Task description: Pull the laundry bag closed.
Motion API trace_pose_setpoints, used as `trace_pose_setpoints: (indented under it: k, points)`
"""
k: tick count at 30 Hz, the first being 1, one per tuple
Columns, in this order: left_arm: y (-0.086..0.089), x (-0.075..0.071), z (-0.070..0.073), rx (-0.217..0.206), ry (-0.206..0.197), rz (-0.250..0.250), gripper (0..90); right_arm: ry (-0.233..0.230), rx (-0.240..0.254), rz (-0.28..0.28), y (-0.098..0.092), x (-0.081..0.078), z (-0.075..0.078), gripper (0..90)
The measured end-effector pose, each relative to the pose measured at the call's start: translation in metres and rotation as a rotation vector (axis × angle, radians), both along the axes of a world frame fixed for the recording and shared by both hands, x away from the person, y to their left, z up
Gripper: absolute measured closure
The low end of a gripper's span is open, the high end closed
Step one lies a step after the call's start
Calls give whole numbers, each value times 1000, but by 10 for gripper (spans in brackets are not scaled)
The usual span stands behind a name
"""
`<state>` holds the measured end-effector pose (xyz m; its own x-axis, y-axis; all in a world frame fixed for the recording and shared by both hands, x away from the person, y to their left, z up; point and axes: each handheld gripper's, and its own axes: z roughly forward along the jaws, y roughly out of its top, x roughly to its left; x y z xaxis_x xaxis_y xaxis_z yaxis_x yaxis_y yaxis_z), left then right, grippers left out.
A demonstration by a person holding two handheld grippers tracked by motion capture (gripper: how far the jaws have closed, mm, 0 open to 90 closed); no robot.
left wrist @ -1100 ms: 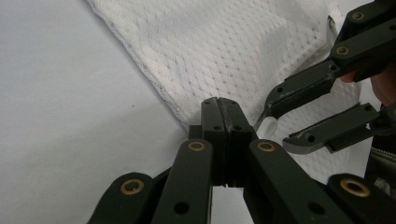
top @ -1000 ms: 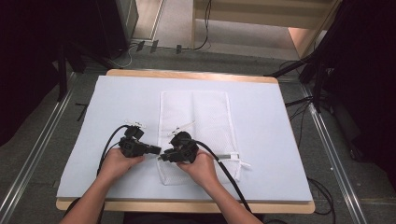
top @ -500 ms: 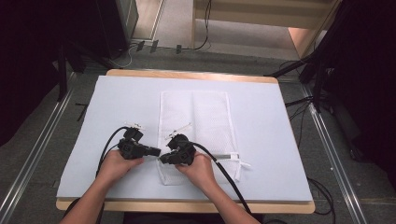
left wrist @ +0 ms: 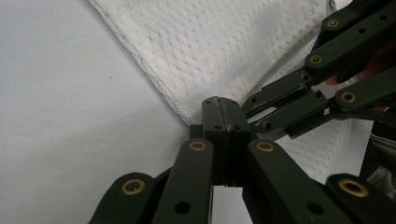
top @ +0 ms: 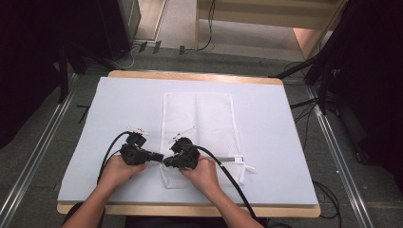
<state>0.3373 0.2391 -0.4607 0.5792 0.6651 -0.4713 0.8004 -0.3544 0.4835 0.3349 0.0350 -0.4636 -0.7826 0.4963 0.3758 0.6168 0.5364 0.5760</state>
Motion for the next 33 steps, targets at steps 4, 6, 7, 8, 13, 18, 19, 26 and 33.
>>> trace_pose_setpoints:
  k: [4,6,7,8,13,18,19,26,33]
  points:
    - [-1,-1,0,11,-13,-10,900,4,3,-6,-2,-1,-1,883]
    - [-1,0,0,7,-5,-5,900,13,0,-11,-4,-1,0,884]
    - [-1,0,0,7,-5,-5,900,13,0,-11,-4,-1,0,884]
    - [-1,0,0,7,-4,-10,900,4,-7,-16,-7,-1,1,884]
    - [0,0,0,3,-5,-11,900,11,-2,-24,-15,-1,2,884]
    - [0,1,-1,-1,-7,-15,900,11,6,-26,-21,-1,1,884]
    - [0,1,-1,-1,-7,-15,900,11,6,-26,-21,-1,1,884]
    - [0,0,0,4,-8,-16,900,9,6,-28,-26,-2,2,884]
    - [-1,0,0,12,-13,-20,900,12,6,-31,-31,-2,2,884]
